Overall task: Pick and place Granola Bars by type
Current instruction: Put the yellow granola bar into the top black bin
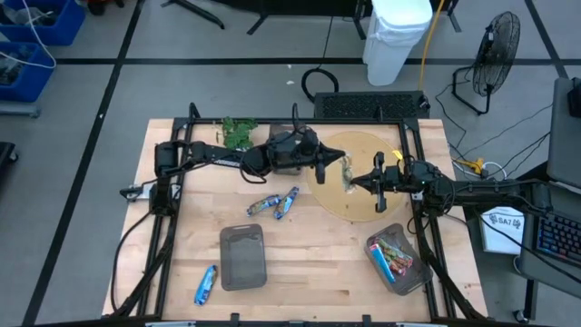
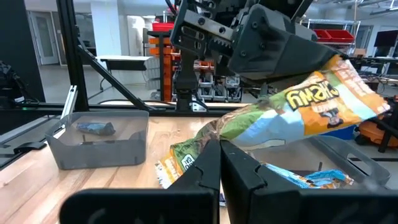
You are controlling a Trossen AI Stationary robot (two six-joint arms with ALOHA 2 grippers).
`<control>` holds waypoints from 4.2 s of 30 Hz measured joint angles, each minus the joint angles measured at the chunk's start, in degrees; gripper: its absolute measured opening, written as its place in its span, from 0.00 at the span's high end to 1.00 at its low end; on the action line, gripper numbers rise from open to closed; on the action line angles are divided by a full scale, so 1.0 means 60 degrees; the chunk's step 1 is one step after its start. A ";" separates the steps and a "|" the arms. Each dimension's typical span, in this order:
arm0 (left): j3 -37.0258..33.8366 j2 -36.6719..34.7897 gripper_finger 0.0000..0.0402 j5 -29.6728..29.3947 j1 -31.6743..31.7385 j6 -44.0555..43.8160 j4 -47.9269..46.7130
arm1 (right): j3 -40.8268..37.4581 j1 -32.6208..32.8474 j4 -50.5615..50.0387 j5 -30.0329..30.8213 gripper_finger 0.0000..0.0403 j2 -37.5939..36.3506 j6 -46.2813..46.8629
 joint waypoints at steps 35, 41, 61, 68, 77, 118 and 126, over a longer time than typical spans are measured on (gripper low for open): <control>-0.0004 -0.0004 0.30 -0.1140 -0.0039 -0.1449 -0.1464 | 0.0000 0.0000 0.0379 -0.0001 1.00 0.0004 -0.0473; -0.0004 -0.0004 0.32 -0.0688 -0.0047 -0.1725 -0.1264 | 0.0000 0.0004 0.0799 -0.0022 1.00 0.0008 -0.0808; -0.0004 -0.0208 0.32 0.2910 -0.0013 0.0325 -0.5760 | 0.0516 0.1210 -0.2343 0.1237 0.94 0.1743 0.0659; -0.0010 -0.1677 0.32 0.0338 -0.0149 0.1655 -0.8177 | 0.3128 0.2216 -0.6198 0.3107 0.69 0.3562 0.1300; -0.2646 -0.4274 0.32 -0.1358 -0.0894 0.2649 -0.5240 | 0.5968 0.2295 -0.8633 0.3274 0.47 0.6835 0.4603; -0.5592 -0.6084 0.32 -0.1138 -0.0976 0.2274 -0.2239 | 0.6441 0.1810 -0.6461 0.1543 0.55 1.0054 0.6059; -0.5592 -0.6084 0.32 -0.1144 -0.0976 0.2208 -0.2290 | 0.6419 0.1810 -0.7012 0.1864 0.61 0.9839 0.6128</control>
